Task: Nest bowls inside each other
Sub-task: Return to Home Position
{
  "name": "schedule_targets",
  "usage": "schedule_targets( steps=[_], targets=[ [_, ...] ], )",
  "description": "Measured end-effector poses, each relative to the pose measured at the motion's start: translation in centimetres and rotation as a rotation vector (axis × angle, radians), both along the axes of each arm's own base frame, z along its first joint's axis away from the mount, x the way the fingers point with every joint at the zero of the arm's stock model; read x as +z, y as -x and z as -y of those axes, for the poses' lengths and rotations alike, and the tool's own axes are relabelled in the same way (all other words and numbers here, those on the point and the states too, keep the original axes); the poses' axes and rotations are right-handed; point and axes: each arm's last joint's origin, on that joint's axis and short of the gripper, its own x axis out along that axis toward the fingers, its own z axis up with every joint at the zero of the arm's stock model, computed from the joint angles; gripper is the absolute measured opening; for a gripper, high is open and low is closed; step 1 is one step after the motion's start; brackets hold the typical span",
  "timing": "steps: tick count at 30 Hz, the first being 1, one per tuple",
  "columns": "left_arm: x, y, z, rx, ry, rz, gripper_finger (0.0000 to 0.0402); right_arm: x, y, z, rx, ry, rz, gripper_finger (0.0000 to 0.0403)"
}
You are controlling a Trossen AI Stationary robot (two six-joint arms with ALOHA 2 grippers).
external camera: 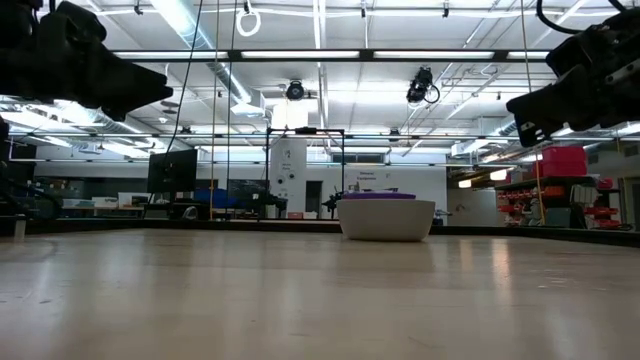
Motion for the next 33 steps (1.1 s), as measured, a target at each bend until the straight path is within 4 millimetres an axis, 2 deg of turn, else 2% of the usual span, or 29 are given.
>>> schedule_targets(
  steps=[6,12,15,20,26,33],
  targets=[
    [-0.1,0.0,0.0,-0.011,-0.028,-0.015,0.0190,-0.1,0.0,0.1,-0.024,0.026,-0.006,0.0012],
    [-0.6,-0.4,0.0,0.020,-0.049,-0.092,0.0191,-0.6,0.2,1.6,-0.385,0.075,-0.043,0.0012],
    [-0.7,-0.4,-0.3,0.072,0.003,-0.154,0.0190,-0.8,0.3,2.1,-0.467,0.091,-0.050,0.0012],
    [-1.0,-0.4,-0.5,0.057,0.068,-0.242,0.0192,-0.7,0.6,2.7,-0.593,0.108,-0.049,0.0012],
    [-1.0,-0.5,-0.7,0.040,0.073,-0.249,0.0189,-0.6,0.6,2.9,-0.601,0.118,-0.050,0.0012],
    [-1.0,-0.5,-1.3,0.087,0.072,-0.243,0.0189,-0.6,0.5,2.5,-0.458,0.103,-0.037,0.0012]
  ],
)
